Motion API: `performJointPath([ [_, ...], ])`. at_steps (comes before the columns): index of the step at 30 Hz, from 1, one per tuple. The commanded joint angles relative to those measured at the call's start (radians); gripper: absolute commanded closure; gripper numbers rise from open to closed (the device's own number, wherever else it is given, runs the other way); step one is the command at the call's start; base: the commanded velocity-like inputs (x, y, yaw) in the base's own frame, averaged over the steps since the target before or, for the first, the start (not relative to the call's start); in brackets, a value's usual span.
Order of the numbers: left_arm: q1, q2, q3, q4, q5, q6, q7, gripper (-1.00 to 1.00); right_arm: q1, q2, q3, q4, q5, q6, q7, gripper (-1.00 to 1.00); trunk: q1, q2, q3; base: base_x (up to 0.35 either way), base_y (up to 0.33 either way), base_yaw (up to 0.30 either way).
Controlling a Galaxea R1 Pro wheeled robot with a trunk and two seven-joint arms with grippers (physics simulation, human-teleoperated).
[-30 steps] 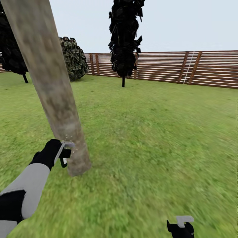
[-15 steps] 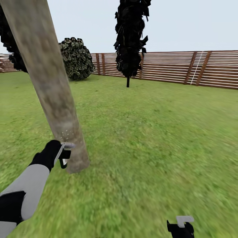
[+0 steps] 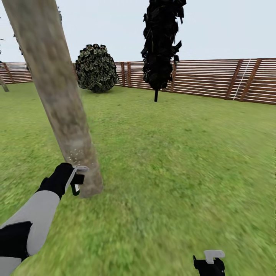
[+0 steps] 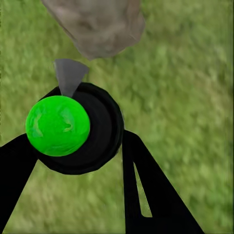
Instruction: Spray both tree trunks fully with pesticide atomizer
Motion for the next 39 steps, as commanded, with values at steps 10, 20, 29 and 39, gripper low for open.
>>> performJointPath([
  [10,0.020,0.027,0.006,0.014,-0.006,-0.007,-0.008,1.00,-0.001,0.000,0.006,0.001,0.001,-0.002,-0.005,-1.00,0.000,0.000,-0.001,0.106,-0.276,0.079],
  [20,0.123,0.035,0.018,0.002,-0.002,-0.060,-0.006,1.00,-0.001,0.001,0.004,0.001,0.000,-0.002,-0.005,-1.00,0.000,0.000,-0.001,0.110,-0.275,0.206],
  [29,0.135,0.101,0.017,0.010,-0.001,-0.064,-0.003,1.00,-0.001,0.001,0.005,0.001,0.000,-0.002,-0.004,-1.00,0.000,0.000,-0.001,0.161,-0.256,0.153],
  [39,0.136,0.079,0.053,0.009,-0.002,-0.066,0.017,1.00,-0.001,0.000,0.005,0.001,0.000,-0.002,-0.004,-1.00,0.000,0.000,-0.001,0.189,-0.236,0.046],
])
